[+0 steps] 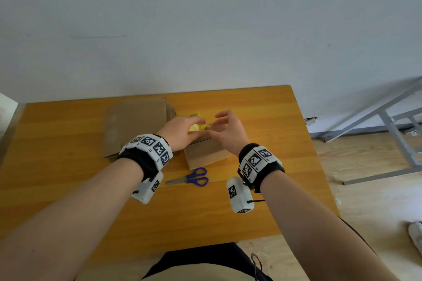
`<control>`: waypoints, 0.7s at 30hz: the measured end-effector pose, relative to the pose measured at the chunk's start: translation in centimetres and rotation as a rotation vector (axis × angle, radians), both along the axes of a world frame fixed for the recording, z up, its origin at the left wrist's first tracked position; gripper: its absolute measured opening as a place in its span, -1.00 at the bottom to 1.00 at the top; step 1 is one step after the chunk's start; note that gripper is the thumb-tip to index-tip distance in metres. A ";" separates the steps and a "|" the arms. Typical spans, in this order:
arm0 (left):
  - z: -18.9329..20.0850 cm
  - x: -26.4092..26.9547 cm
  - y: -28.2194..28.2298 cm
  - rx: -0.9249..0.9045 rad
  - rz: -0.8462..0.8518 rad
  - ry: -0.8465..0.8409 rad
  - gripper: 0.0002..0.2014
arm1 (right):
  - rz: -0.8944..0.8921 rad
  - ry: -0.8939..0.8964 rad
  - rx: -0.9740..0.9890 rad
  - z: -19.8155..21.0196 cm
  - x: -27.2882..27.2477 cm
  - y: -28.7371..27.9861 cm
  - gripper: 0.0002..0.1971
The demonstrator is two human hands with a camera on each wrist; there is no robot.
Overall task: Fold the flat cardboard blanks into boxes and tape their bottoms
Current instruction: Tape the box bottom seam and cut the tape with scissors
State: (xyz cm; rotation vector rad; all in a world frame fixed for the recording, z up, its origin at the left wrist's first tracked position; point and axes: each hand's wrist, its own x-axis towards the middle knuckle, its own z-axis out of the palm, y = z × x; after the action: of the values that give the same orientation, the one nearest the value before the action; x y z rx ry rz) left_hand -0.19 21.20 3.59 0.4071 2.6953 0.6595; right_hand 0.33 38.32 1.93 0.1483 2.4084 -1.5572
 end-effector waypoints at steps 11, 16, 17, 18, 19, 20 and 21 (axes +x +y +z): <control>0.9 0.1 -0.2 -0.100 -0.055 -0.066 -0.47 | -0.012 0.061 0.015 -1.0 0.1 -0.3 -0.96; 1.1 0.3 -0.7 -0.128 -0.108 -0.133 0.08 | 0.006 0.013 -0.014 -1.4 -0.1 -0.3 -0.97; 1.1 0.2 -0.8 -0.138 -0.092 -0.124 0.15 | 0.008 0.005 -0.023 -1.4 -0.1 -0.2 -0.96; 1.1 0.3 -0.8 -0.163 -0.061 -0.112 0.18 | 0.003 -0.002 -0.042 -1.4 0.0 -0.1 -0.94; 1.1 0.2 -0.9 -0.200 -0.021 -0.108 0.18 | -0.009 -0.010 -0.069 -1.4 -0.1 0.0 -0.91; 1.1 0.2 -1.2 -0.237 0.019 -0.112 0.14 | -0.015 -0.017 -0.095 -1.3 -0.1 0.2 -0.90; 0.9 0.3 -1.6 -0.270 0.047 -0.115 0.05 | -0.012 -0.024 -0.113 -1.2 -0.1 0.4 -0.91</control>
State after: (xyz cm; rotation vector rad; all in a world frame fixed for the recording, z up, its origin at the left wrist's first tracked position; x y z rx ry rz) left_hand 0.08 19.60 4.52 0.2292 2.6410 0.3125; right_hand 0.28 38.68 0.77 0.1577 2.2987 -1.6818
